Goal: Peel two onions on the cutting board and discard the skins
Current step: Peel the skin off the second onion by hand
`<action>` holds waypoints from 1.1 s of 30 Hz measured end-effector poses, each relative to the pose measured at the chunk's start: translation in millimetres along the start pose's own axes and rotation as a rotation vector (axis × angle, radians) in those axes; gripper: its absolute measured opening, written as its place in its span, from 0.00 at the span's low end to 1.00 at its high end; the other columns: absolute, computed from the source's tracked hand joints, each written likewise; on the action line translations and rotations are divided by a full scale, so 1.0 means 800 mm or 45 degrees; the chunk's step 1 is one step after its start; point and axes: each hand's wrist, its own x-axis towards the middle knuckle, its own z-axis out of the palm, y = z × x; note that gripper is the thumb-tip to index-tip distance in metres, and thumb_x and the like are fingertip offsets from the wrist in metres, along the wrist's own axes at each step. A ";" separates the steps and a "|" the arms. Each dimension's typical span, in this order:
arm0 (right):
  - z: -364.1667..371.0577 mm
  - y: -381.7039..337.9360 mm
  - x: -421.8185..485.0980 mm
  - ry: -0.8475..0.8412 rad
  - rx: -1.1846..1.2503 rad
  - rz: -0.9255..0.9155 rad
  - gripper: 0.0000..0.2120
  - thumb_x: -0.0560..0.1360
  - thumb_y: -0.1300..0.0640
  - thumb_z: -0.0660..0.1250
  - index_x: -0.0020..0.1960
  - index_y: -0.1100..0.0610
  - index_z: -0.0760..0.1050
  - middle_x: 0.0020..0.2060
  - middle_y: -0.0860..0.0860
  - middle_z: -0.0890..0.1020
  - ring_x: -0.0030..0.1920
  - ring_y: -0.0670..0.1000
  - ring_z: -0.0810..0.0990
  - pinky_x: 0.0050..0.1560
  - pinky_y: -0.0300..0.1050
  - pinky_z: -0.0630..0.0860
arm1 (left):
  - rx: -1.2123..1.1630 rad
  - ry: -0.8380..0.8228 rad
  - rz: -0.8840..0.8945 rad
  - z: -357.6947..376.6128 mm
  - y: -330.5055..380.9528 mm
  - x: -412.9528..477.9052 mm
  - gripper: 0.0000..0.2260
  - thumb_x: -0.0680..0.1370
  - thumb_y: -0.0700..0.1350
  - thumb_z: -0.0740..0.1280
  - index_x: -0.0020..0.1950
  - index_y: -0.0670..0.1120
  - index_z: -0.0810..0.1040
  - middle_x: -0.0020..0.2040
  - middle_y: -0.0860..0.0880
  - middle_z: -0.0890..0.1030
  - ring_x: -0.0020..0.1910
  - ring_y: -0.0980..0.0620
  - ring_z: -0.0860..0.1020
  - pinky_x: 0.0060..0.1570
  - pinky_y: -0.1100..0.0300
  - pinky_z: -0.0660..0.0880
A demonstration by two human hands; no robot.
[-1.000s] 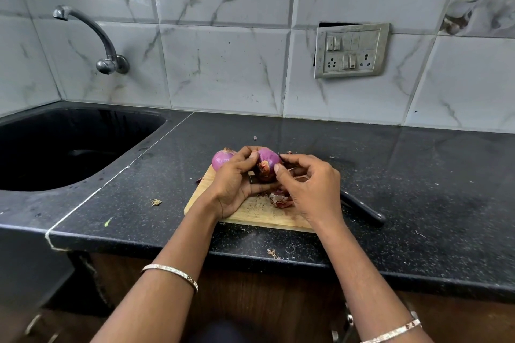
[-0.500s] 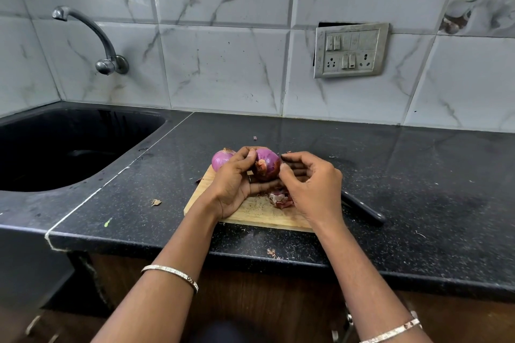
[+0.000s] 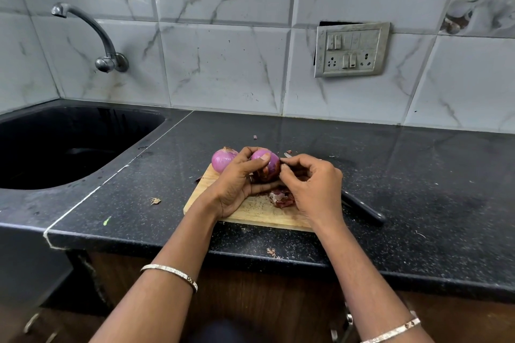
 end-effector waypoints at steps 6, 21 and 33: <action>-0.002 -0.003 -0.001 0.008 0.031 -0.016 0.04 0.74 0.60 0.75 0.45 0.53 0.87 0.36 0.40 0.85 0.39 0.38 0.84 0.41 0.30 0.78 | -0.032 -0.010 0.006 -0.001 -0.001 0.001 0.17 0.73 0.44 0.70 0.60 0.41 0.73 0.58 0.39 0.79 0.50 0.48 0.84 0.51 0.50 0.83; -0.001 -0.005 0.000 -0.032 0.003 0.025 0.05 0.73 0.60 0.75 0.46 0.51 0.86 0.36 0.38 0.84 0.40 0.37 0.83 0.43 0.27 0.76 | 0.017 -0.002 0.010 -0.001 0.000 0.000 0.14 0.76 0.40 0.69 0.60 0.43 0.73 0.60 0.39 0.78 0.49 0.48 0.84 0.54 0.47 0.83; 0.002 -0.003 0.000 0.054 -0.080 0.073 0.05 0.74 0.62 0.72 0.43 0.54 0.84 0.33 0.42 0.83 0.37 0.38 0.82 0.39 0.25 0.73 | -0.042 0.003 0.002 0.000 -0.001 0.000 0.14 0.75 0.39 0.69 0.59 0.42 0.72 0.64 0.36 0.76 0.53 0.44 0.82 0.57 0.44 0.81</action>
